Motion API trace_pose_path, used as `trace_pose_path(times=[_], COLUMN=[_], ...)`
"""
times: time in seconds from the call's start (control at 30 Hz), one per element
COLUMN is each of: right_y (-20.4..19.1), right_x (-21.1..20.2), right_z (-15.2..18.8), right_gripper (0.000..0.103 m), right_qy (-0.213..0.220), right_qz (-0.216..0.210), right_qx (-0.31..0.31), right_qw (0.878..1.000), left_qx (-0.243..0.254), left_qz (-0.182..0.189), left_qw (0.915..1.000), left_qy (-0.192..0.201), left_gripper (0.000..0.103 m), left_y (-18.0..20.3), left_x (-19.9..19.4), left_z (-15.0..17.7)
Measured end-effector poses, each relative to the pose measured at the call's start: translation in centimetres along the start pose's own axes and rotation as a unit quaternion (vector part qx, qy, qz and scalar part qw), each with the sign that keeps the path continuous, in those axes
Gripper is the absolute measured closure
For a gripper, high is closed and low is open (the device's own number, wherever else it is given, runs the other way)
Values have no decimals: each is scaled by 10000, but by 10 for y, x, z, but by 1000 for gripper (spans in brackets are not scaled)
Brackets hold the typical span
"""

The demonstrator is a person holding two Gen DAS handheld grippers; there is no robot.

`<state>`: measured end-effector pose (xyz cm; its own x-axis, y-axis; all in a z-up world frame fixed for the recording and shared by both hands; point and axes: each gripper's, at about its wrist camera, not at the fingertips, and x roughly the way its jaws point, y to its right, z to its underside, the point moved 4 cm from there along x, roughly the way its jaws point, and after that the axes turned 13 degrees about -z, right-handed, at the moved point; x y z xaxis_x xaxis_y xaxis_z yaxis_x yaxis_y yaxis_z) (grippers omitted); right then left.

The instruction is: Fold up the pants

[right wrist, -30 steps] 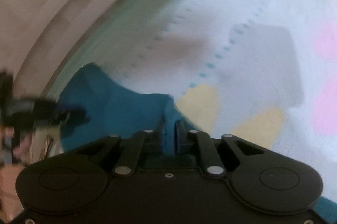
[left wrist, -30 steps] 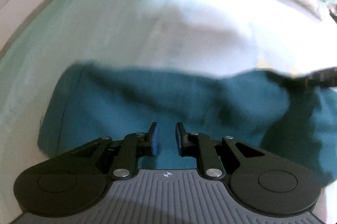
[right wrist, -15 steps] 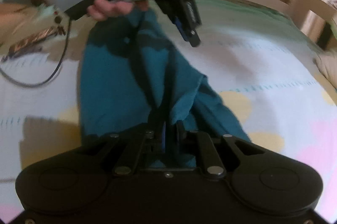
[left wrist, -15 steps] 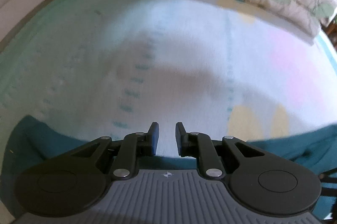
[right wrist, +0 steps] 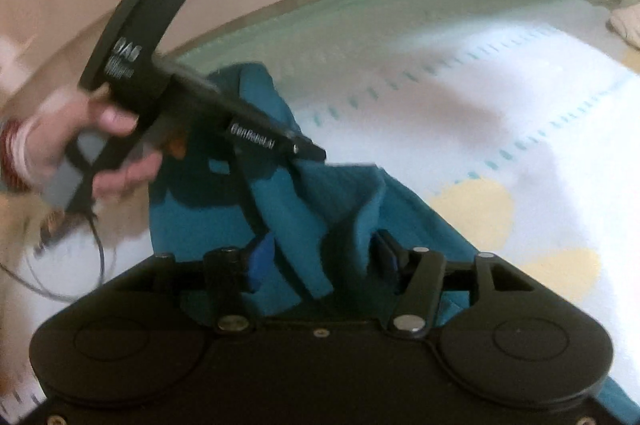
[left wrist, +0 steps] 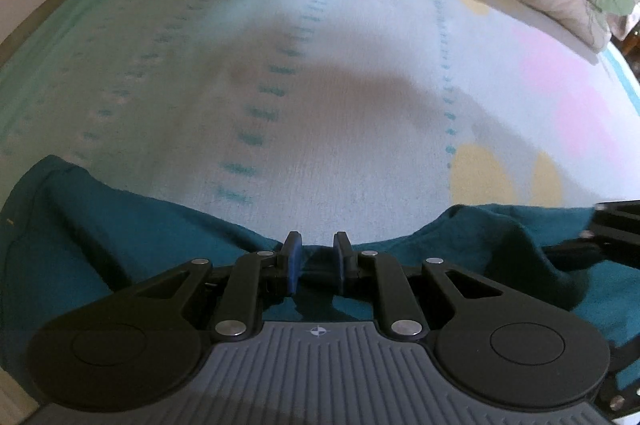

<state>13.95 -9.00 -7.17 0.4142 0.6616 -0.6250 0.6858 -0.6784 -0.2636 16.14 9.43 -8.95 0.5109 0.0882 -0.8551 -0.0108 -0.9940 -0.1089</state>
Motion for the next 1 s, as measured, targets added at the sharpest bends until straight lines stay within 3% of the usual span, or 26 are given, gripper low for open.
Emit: trace_pose_path(times=[0.1, 0.3, 0.4, 0.6, 1.0], right_y=[1, 2, 9, 27, 53], right_x=[10, 22, 24, 24, 42], right_z=[-3, -2, -7, -21, -30], right_gripper=[41, 41, 41, 41, 41], right_qy=[-94, -221, -79, 341, 595], right_qz=[-342, -215, -215, -295, -631], right_qx=[-31, -153, 26, 430, 1496], right_qw=[9994, 9994, 9997, 9981, 9849], left_qx=[-76, 68, 324, 334, 576], left_qz=[122, 287, 217, 250, 88], left_qw=[9995, 9989, 9986, 9981, 9957], left_qy=[271, 364, 361, 445, 718], left_gripper=[85, 85, 85, 85, 84], left_y=[-4, 1, 6, 6, 14], left_x=[-14, -22, -19, -22, -24], left_z=[6, 37, 46, 50, 61])
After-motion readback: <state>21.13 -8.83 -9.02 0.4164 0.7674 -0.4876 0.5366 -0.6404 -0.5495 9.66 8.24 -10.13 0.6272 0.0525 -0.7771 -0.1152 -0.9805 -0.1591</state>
